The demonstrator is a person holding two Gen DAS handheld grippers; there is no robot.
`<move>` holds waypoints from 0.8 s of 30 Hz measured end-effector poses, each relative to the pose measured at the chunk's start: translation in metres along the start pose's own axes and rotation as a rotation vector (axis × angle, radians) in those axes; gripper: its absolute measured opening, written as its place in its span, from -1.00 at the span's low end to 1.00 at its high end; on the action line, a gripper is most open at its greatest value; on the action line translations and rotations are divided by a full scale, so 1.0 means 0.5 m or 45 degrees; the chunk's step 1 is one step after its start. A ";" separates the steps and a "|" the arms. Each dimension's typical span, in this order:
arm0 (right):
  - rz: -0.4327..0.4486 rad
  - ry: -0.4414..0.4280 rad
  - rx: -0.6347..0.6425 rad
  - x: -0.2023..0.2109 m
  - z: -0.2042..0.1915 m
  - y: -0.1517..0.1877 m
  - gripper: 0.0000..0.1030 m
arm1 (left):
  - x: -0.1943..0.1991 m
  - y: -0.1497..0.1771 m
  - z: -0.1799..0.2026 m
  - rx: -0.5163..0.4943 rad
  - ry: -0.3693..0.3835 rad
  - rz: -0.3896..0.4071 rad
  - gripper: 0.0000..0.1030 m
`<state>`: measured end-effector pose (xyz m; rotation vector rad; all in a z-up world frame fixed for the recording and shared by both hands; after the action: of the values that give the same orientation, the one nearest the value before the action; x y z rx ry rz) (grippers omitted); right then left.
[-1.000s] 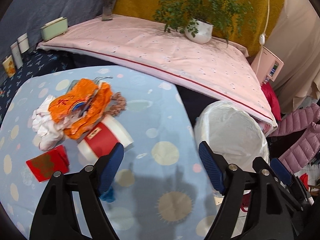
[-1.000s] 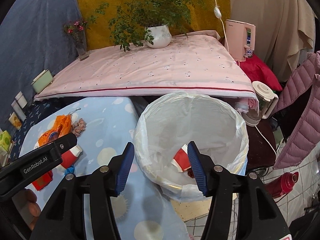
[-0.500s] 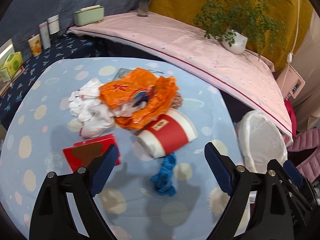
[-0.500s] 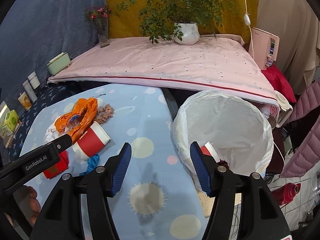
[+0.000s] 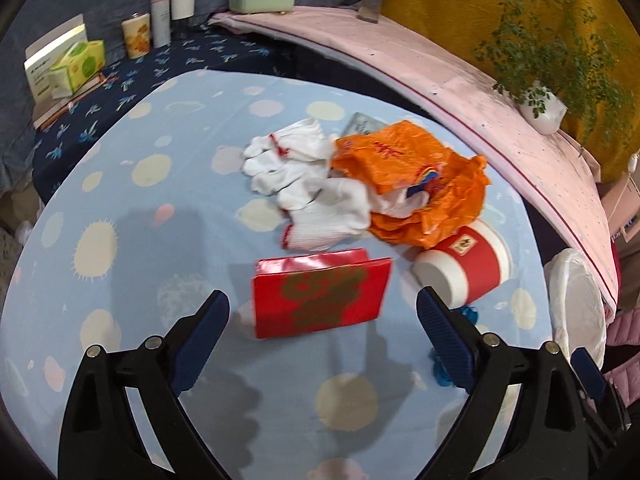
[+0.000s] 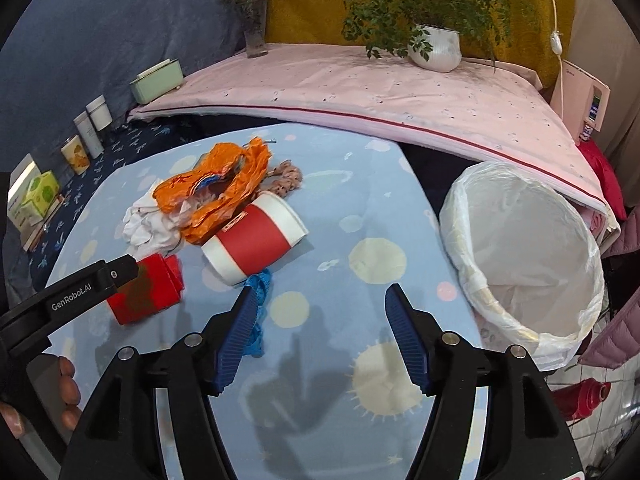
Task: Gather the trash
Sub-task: 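Return both tools to the table toward the red envelope and blue tape, then grasp the red envelope with the left tool while the right grasps the blue tape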
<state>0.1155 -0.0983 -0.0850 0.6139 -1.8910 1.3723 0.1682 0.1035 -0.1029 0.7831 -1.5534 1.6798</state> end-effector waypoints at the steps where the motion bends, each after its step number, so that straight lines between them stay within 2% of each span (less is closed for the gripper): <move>1: -0.008 -0.005 0.008 -0.006 -0.008 0.006 0.25 | -0.003 0.003 -0.005 0.004 -0.002 -0.006 0.75; 7: -0.076 -0.043 0.033 -0.051 -0.049 0.040 0.25 | -0.024 0.013 -0.020 0.037 0.018 -0.038 0.75; 16: -0.130 -0.046 0.047 -0.108 -0.075 0.056 0.25 | -0.067 0.000 0.008 0.037 0.026 -0.078 0.75; 24: -0.165 -0.049 0.048 -0.145 -0.083 0.062 0.25 | -0.115 -0.007 0.015 0.046 -0.009 -0.135 0.75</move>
<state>0.1502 -0.0512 -0.1522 0.7732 -1.8248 1.3239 0.2032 0.0906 -0.1472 0.8759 -1.4643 1.6332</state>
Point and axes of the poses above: each gripper's, at about its wrist camera, not at the fingertips, and x roughly against the way its jaws point, z to its right, y to its underside, the point moved 7 cm from there along -x, roughly the way its jaws point, and after that the axes turned 10 degrees about -x, right-handed, at the moved point
